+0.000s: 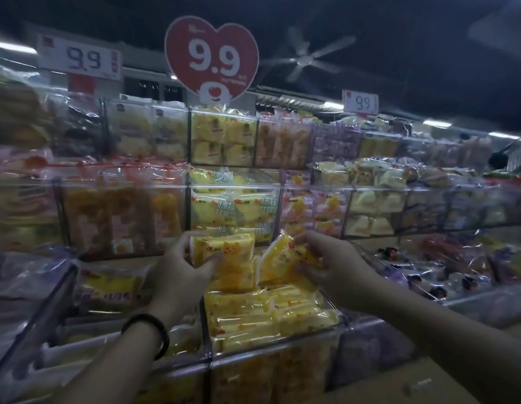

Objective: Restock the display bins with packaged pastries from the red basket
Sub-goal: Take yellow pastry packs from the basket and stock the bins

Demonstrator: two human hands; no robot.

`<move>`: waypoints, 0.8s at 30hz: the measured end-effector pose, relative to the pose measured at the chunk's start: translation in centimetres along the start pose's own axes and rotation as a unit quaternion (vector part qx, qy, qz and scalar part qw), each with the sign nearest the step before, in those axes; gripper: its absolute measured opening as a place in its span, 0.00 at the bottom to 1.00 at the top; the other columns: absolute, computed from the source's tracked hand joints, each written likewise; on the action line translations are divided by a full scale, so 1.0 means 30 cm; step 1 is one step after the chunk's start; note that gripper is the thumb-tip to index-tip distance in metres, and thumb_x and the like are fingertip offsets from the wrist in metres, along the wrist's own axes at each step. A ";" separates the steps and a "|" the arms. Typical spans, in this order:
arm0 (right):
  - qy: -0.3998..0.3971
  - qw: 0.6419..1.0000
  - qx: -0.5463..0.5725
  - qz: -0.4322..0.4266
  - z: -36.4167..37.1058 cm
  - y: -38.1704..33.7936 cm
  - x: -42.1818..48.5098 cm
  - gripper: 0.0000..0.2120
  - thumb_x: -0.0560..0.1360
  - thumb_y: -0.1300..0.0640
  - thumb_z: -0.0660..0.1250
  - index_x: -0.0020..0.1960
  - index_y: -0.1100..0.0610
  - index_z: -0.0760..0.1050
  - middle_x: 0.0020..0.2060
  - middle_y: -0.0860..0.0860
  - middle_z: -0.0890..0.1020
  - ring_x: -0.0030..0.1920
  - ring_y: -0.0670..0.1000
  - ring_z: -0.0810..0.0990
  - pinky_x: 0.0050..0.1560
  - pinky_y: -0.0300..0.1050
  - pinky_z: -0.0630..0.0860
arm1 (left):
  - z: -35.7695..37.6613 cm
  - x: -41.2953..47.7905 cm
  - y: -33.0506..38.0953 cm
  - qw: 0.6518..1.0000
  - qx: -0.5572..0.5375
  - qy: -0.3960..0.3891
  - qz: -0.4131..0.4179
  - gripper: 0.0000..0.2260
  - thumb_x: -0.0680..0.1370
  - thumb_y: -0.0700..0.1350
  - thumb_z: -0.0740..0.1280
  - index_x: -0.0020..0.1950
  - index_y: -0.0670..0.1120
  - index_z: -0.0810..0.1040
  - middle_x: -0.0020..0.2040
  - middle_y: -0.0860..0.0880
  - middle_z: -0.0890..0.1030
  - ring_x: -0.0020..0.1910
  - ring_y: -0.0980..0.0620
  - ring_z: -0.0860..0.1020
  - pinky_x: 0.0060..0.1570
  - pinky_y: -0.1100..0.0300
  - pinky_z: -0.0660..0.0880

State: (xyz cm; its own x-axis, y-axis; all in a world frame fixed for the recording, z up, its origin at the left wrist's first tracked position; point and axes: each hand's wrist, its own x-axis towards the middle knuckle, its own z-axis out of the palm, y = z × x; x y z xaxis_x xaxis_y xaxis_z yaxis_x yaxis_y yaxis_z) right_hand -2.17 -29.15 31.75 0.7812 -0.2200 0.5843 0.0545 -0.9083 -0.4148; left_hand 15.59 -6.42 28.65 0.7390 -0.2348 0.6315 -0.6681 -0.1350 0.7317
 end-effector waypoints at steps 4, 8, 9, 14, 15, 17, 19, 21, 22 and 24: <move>-0.062 0.979 -0.183 -0.068 0.072 0.041 0.129 0.21 0.80 0.51 0.71 0.70 0.37 0.70 0.68 0.41 0.73 0.65 0.46 0.74 0.66 0.50 0.78 | 0.005 0.010 -0.033 0.991 -0.044 0.129 0.015 0.07 0.79 0.50 0.74 0.48 0.53 0.76 0.39 0.53 0.82 0.35 0.51 0.81 0.31 0.56 0.74; -0.094 0.923 -0.355 -0.112 0.146 0.066 0.209 0.23 0.82 0.49 0.66 0.75 0.38 0.66 0.73 0.44 0.73 0.77 0.52 0.64 0.77 0.61 0.60 | -0.001 0.011 -0.068 0.992 -0.036 0.121 0.002 0.08 0.79 0.52 0.73 0.48 0.53 0.76 0.39 0.53 0.83 0.36 0.51 0.82 0.35 0.49 0.80; -0.097 0.916 -0.374 -0.107 0.164 0.068 0.221 0.23 0.82 0.49 0.66 0.75 0.38 0.67 0.73 0.44 0.73 0.77 0.53 0.64 0.77 0.62 0.59 | 0.003 0.007 -0.073 0.994 -0.030 0.106 0.002 0.08 0.78 0.54 0.73 0.48 0.54 0.76 0.39 0.54 0.84 0.36 0.53 0.83 0.36 0.48 0.81; -0.094 0.938 -0.327 -0.061 0.230 0.050 0.256 0.23 0.81 0.58 0.68 0.74 0.45 0.71 0.69 0.47 0.76 0.72 0.54 0.69 0.64 0.55 0.79 | 0.015 0.002 -0.064 0.997 0.008 0.069 0.018 0.09 0.77 0.57 0.73 0.46 0.55 0.77 0.37 0.56 0.84 0.33 0.62 0.81 0.31 0.57 0.78; -0.085 0.942 -0.318 -0.060 0.238 0.052 0.262 0.23 0.81 0.60 0.67 0.74 0.45 0.71 0.68 0.48 0.77 0.71 0.54 0.70 0.62 0.56 0.80 | 0.016 0.001 -0.062 0.998 0.009 0.067 0.020 0.09 0.77 0.58 0.73 0.46 0.55 0.77 0.37 0.56 0.84 0.32 0.62 0.81 0.31 0.57 0.78; -0.076 0.949 -0.301 -0.054 0.250 0.049 0.266 0.24 0.81 0.62 0.66 0.73 0.45 0.70 0.67 0.48 0.77 0.69 0.54 0.71 0.61 0.56 0.80 | 0.019 -0.002 -0.064 0.998 -0.007 0.056 0.016 0.08 0.77 0.56 0.73 0.46 0.54 0.77 0.36 0.56 0.84 0.34 0.61 0.81 0.31 0.58 0.77; -0.087 0.945 -0.310 -0.050 0.259 0.045 0.266 0.25 0.81 0.63 0.66 0.74 0.46 0.70 0.67 0.50 0.77 0.68 0.54 0.72 0.60 0.56 0.80 | 0.024 0.001 -0.071 0.999 -0.034 0.037 0.010 0.07 0.77 0.54 0.74 0.47 0.54 0.78 0.39 0.57 0.85 0.37 0.63 0.82 0.33 0.58 0.77; -0.109 0.938 -0.326 -0.036 0.265 0.046 0.261 0.25 0.81 0.63 0.66 0.75 0.46 0.70 0.67 0.52 0.76 0.67 0.55 0.74 0.59 0.56 0.79 | 0.028 0.006 -0.081 0.999 -0.047 0.017 0.009 0.07 0.77 0.54 0.74 0.48 0.54 0.78 0.42 0.60 0.85 0.39 0.62 0.83 0.36 0.57 0.80; -0.116 0.938 -0.327 -0.024 0.265 0.049 0.258 0.25 0.81 0.63 0.66 0.75 0.45 0.70 0.67 0.53 0.75 0.67 0.56 0.74 0.59 0.55 0.79 | 0.030 0.008 -0.085 0.999 -0.047 0.010 0.008 0.07 0.77 0.55 0.73 0.49 0.55 0.79 0.42 0.59 0.85 0.39 0.61 0.83 0.37 0.57 0.81; -0.117 0.940 -0.321 -0.006 0.264 0.063 0.259 0.27 0.82 0.63 0.65 0.76 0.43 0.69 0.67 0.53 0.75 0.67 0.56 0.75 0.59 0.55 0.80 | 0.032 0.010 -0.090 0.999 -0.047 0.001 0.004 0.07 0.77 0.55 0.74 0.51 0.56 0.80 0.43 0.56 0.86 0.40 0.61 0.84 0.38 0.60 0.80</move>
State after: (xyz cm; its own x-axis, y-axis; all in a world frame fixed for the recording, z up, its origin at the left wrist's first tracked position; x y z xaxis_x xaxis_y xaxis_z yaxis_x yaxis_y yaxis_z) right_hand 8.93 -29.75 29.98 0.9029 -0.1916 0.3849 -0.2630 -0.9543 0.1419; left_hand 17.53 -7.06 26.60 0.7342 -0.2338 0.6374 -0.6626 -0.0420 0.7478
